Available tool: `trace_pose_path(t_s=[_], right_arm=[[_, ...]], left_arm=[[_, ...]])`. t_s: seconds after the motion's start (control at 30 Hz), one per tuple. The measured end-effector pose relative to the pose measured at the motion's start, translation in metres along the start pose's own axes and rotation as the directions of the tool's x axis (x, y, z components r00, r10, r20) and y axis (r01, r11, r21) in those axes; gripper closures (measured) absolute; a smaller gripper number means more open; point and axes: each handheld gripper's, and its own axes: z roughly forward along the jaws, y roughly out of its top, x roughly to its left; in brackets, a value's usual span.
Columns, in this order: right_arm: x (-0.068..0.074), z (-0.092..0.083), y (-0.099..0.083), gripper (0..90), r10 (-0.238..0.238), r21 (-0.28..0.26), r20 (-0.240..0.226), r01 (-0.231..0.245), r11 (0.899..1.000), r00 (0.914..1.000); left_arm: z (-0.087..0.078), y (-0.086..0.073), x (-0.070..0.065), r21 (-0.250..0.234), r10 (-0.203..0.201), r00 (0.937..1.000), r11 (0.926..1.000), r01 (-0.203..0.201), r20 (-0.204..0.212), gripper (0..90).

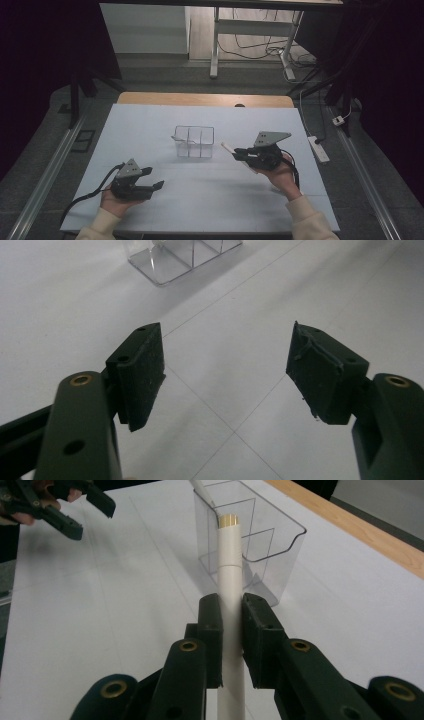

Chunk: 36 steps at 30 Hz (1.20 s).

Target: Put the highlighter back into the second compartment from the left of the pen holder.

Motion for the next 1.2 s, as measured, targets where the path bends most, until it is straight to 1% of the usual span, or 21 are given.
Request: trace_pose_path(t_s=[0.17, 0.3, 0.63, 0.7, 0.8, 0.9, 1.2], right_arm=[[-0.002, 0.000, 0.004, 78.4, 0.005, -0.020, 0.016, -0.005, 1.000, 0.9999], [-0.004, -0.002, 0.008, 78.5, 0.024, -0.056, 0.028, -0.023, 0.998, 0.9993], [-0.010, 0.000, 0.022, 78.4, 0.050, -0.103, 0.062, -0.044, 0.994, 0.9968], [-0.011, 0.000, 0.024, 78.5, 0.057, -0.118, 0.060, -0.050, 0.992, 0.9966], [-0.012, 0.001, 0.026, 78.4, 0.054, -0.132, 0.056, -0.046, 0.990, 0.9969], [-0.013, 0.002, 0.029, 78.4, 0.055, -0.128, 0.059, -0.047, 0.991, 0.9967], [-0.017, 0.007, 0.038, 78.4, 0.071, -0.152, 0.062, -0.061, 0.987, 0.9955]], left_arm=[[0.000, 0.000, 0.001, -0.001, -0.003, 1.0000, 1.0000, 0.003, -0.002, 31.2], [0.000, 0.001, 0.001, 0.000, -0.003, 1.0000, 1.0000, 0.003, -0.001, 31.2], [0.000, 0.001, 0.001, 0.000, -0.005, 1.0000, 1.0000, 0.005, 0.004, 31.2], [0.000, 0.001, 0.001, 0.000, -0.005, 1.0000, 1.0000, 0.005, 0.005, 31.2], [0.001, 0.001, 0.001, 0.001, -0.006, 1.0000, 1.0000, 0.006, 0.004, 31.2], [0.001, 0.001, 0.001, 0.001, -0.006, 1.0000, 1.0000, 0.006, 0.004, 31.2], [0.001, 0.001, 0.001, 0.002, -0.007, 1.0000, 1.0000, 0.007, 0.004, 31.2]])
